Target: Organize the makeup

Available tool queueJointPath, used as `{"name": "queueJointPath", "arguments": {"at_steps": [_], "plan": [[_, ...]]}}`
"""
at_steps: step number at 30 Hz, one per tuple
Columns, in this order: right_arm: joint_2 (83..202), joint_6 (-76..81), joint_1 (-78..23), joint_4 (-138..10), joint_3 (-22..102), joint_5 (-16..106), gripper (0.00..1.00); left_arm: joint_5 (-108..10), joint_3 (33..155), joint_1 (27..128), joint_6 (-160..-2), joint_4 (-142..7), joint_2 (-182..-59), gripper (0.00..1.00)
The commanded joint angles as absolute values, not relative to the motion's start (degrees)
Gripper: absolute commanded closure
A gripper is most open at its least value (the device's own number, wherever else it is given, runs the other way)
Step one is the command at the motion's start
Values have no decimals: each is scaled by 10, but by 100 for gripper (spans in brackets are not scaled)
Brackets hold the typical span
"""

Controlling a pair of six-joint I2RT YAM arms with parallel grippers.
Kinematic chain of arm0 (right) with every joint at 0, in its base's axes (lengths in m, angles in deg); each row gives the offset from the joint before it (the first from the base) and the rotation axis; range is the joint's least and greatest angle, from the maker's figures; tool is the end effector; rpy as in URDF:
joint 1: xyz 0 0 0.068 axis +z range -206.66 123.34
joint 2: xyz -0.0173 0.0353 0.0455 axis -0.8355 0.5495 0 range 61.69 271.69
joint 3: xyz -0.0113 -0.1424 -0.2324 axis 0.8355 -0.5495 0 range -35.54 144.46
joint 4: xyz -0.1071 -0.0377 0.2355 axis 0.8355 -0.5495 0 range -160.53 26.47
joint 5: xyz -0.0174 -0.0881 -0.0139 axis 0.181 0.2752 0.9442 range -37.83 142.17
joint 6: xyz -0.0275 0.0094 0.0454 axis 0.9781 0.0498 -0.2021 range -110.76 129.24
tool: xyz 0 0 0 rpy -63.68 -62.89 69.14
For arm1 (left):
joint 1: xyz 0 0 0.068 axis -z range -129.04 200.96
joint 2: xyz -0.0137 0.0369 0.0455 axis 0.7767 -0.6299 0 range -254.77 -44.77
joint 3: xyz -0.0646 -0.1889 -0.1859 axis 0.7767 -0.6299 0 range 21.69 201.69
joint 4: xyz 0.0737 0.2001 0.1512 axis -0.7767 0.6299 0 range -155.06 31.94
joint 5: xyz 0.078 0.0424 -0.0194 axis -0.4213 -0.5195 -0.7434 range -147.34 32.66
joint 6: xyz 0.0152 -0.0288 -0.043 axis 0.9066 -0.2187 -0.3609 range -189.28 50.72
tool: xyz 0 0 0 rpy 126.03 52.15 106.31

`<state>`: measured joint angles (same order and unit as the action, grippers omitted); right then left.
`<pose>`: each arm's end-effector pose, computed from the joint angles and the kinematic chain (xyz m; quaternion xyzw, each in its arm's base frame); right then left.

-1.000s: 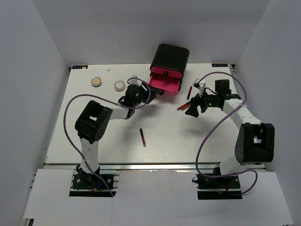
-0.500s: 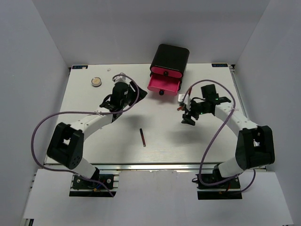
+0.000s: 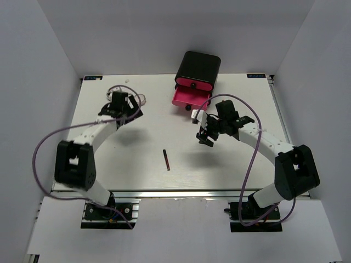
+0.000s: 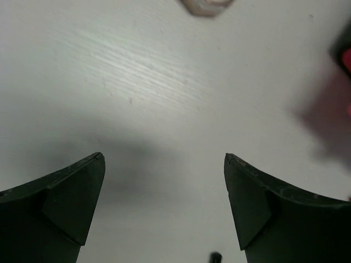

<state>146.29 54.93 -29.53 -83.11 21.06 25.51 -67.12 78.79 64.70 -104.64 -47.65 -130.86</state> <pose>0.2695 0.1560 0.2362 -0.6057 0.6805 0.1554 0.3820 0.3128 -0.0702 0.2316 -0.2045 0.9028 -0.0817 0.3695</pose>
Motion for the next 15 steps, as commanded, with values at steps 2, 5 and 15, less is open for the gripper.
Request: {"name": "queueJointPath", "arguments": {"at_steps": [2,5,15], "plan": [[1463,493,-294,-804,240,262,22,-665,968,619,-930,-406,-1456,2],[1454,486,-294,-799,228,264,21,-664,1086,619,-874,-370,-1570,2],[1421,485,-294,-787,184,272,20,-655,1203,619,-799,-432,-1711,2]]}}
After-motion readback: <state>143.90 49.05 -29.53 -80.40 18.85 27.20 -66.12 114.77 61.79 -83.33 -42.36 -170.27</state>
